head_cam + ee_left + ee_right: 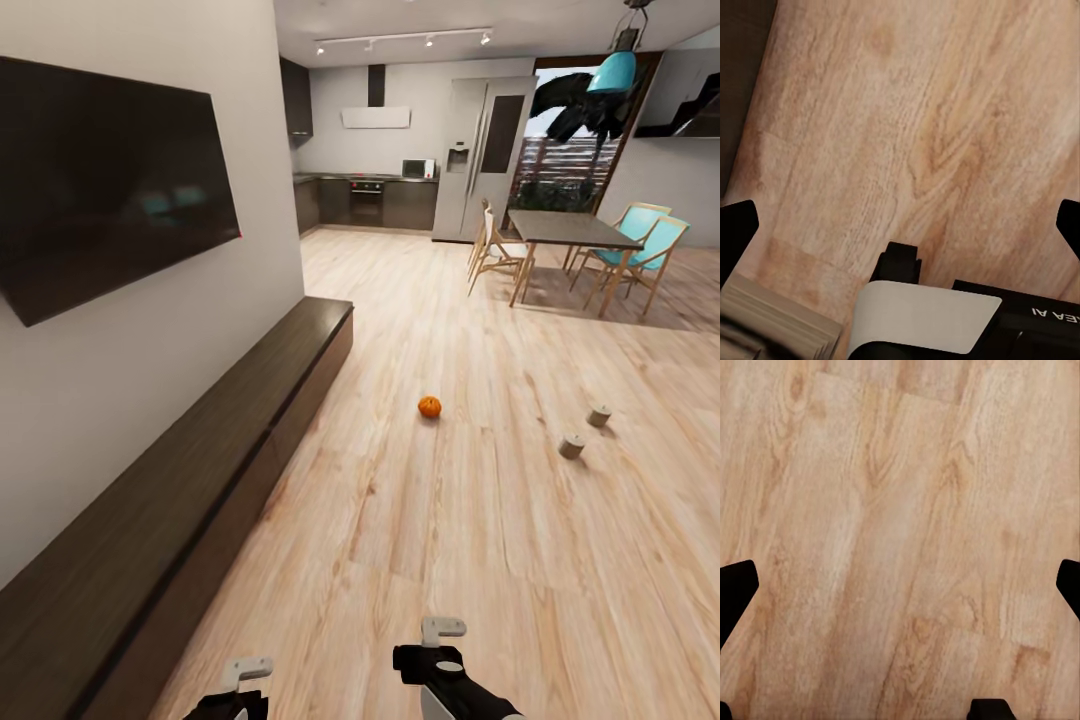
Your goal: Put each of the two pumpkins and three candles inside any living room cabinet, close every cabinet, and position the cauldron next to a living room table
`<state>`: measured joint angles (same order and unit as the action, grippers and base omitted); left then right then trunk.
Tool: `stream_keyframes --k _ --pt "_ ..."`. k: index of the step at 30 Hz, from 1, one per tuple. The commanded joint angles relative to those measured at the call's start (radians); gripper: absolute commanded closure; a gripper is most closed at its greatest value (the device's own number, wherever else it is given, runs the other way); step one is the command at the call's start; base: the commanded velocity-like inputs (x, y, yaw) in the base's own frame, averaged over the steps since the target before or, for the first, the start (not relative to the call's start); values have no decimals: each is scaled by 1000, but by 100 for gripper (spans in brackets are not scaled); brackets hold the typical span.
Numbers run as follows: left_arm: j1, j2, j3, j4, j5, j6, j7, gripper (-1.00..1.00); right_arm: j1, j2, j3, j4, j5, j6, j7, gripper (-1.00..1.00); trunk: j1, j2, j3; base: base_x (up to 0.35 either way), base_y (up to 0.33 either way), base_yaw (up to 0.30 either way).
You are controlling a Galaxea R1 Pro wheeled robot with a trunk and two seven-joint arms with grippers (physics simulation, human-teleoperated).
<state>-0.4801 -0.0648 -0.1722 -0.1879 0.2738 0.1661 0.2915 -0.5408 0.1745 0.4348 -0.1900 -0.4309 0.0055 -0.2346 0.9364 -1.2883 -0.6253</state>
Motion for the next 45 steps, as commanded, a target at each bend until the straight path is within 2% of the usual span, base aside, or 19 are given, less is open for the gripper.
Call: stream_keyframes --k 1,31,38,45 --pt "0 0 -8 -2 8 6 6 -100 -1 0 9 0 -8 1 -6 -100 0 0 -1 155 0 0" --pt "0 0 -9 -2 8 6 6 -100 -1 0 9 0 -8 1 -6 -100 0 0 -1 155 0 0" --pt "0 0 -8 -2 8 6 6 -100 -1 0 9 0 -8 1 30 -100 0 0 -1 155 0 0" --pt "0 0 -8 -2 8 6 6 -100 -1 0 9 0 -8 1 36 -100 0 0 -1 155 0 0"
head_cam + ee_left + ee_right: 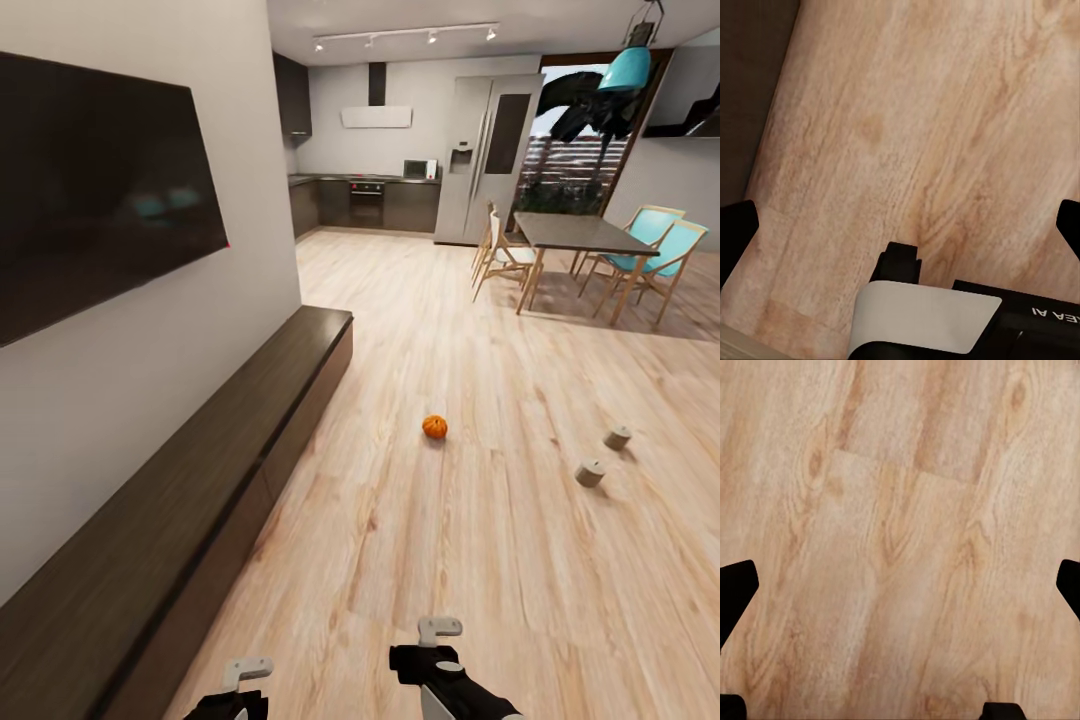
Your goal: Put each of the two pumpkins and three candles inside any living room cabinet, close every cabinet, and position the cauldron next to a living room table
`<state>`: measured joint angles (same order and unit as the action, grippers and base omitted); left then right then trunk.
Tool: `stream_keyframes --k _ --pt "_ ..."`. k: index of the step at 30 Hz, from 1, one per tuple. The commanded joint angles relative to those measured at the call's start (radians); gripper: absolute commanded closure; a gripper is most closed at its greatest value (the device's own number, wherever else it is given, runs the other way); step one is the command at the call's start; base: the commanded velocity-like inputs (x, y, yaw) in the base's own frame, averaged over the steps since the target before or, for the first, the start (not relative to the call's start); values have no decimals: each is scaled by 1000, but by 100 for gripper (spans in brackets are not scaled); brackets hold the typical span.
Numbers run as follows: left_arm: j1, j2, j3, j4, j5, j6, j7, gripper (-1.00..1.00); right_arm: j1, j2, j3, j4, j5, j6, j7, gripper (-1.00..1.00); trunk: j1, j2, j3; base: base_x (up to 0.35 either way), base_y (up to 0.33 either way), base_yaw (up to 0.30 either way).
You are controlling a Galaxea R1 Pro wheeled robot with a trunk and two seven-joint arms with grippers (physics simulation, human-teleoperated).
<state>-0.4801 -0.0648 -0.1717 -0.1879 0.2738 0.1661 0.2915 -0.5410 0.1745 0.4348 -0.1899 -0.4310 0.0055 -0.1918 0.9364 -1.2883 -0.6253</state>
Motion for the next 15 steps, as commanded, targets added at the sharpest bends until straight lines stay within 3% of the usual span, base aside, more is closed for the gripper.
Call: stream_keyframes --k 1,15 --pt "0 0 -9 -2 8 6 6 -100 -1 0 9 0 -8 1 -6 -100 0 0 -1 155 0 0" --pt "0 0 -9 -2 8 6 6 -100 -1 0 9 0 -8 1 -6 -100 0 0 -1 155 0 0"
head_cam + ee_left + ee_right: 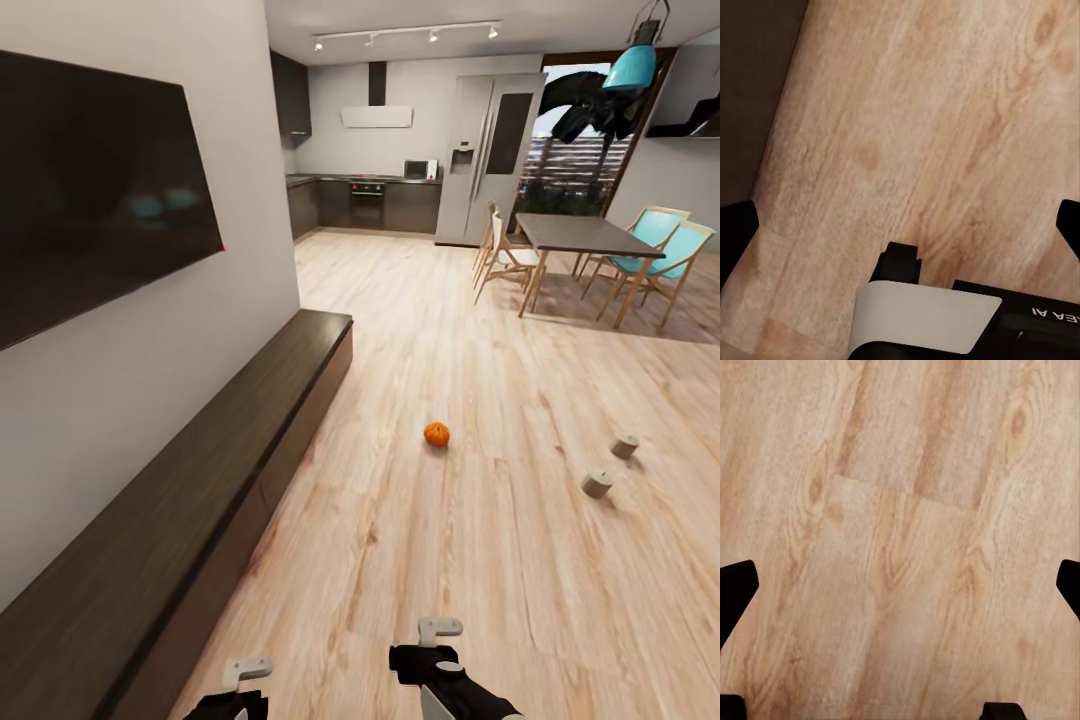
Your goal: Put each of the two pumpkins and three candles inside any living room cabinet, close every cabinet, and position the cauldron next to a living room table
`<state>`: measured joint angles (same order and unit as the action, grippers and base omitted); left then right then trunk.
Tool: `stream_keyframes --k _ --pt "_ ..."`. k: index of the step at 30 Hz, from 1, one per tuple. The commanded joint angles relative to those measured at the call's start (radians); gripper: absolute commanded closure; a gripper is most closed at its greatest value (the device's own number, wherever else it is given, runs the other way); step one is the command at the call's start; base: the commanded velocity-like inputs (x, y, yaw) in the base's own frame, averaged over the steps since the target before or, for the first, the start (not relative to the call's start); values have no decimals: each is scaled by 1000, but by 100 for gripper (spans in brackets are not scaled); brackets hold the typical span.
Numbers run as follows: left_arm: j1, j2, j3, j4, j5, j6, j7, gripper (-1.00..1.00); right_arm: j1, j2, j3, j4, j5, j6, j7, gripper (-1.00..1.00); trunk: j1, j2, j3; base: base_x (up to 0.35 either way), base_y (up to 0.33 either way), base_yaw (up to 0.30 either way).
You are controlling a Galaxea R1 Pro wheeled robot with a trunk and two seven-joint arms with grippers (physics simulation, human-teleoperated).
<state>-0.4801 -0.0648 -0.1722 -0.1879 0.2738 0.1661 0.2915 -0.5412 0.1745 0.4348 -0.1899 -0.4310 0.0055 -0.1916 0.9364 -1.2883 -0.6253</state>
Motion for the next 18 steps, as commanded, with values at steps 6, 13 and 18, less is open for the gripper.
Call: stream_keyframes --k 6,13,18 --pt "0 0 -9 -2 8 6 6 -100 0 0 9 0 -8 1 -6 -100 0 0 -1 155 0 0" --pt "0 0 -9 -2 8 6 6 -100 0 0 9 0 -8 1 -6 -100 0 0 -1 155 0 0" --pt "0 0 -8 -3 8 6 6 -100 0 0 9 0 -8 -1 -6 -100 0 0 -1 155 0 0"
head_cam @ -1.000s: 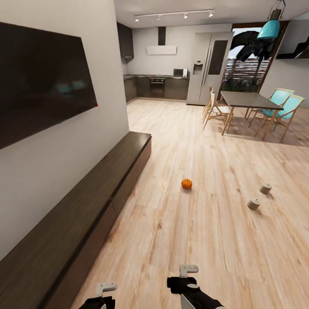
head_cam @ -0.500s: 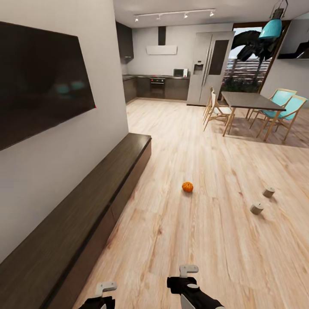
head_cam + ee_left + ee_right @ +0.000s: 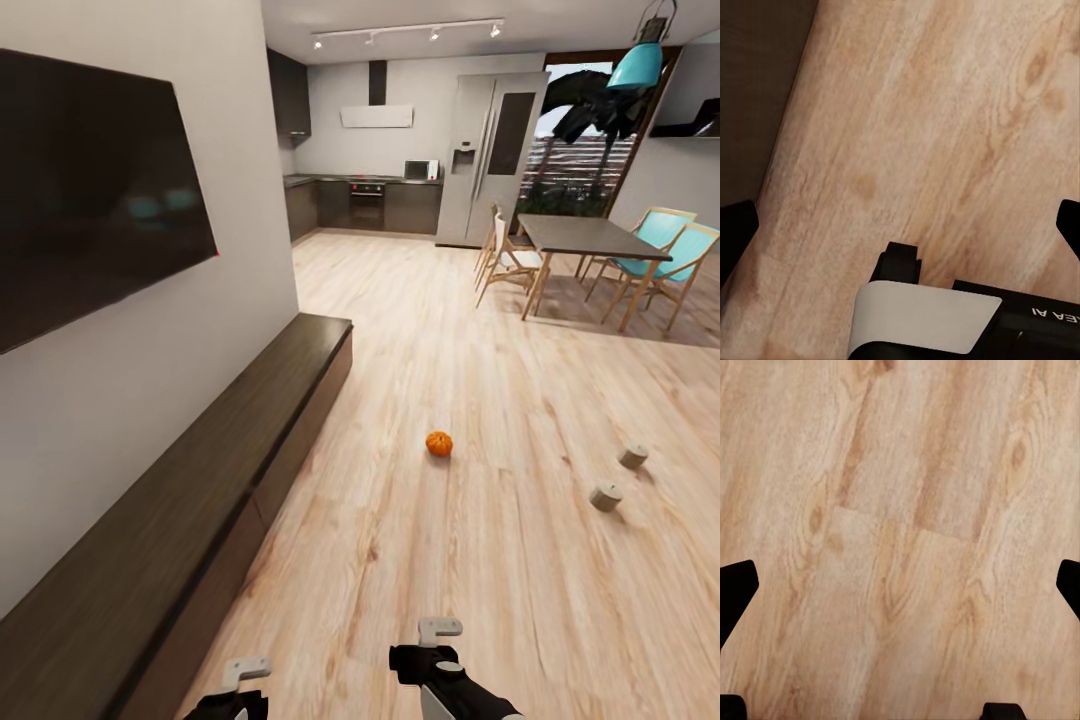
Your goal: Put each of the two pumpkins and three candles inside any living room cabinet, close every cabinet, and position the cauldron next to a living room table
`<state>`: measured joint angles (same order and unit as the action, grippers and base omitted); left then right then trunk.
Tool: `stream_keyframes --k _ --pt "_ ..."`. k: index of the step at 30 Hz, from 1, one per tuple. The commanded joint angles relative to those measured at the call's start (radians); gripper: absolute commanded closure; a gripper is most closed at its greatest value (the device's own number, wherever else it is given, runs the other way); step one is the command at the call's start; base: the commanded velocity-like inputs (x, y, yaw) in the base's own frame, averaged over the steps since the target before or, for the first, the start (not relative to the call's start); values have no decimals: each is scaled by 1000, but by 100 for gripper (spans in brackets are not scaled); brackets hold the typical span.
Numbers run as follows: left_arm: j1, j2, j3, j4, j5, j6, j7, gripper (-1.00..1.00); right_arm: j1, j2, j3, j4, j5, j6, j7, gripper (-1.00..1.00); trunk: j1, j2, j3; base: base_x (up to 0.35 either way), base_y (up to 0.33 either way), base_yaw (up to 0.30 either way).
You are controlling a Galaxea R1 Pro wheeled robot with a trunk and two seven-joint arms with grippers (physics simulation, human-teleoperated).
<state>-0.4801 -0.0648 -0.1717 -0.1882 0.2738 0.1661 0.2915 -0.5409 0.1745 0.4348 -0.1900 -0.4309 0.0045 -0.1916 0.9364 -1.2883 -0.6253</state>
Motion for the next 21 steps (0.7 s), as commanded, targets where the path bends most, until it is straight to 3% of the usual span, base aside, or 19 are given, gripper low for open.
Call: stream_keyframes --k 1,21 --pt "0 0 -9 -2 8 6 6 -100 -1 0 9 0 -8 0 -6 -100 0 0 -1 155 0 0" --pt "0 0 -9 -2 8 6 6 -100 -1 0 9 -1 -9 -18 -7 -100 0 0 -1 155 0 0"
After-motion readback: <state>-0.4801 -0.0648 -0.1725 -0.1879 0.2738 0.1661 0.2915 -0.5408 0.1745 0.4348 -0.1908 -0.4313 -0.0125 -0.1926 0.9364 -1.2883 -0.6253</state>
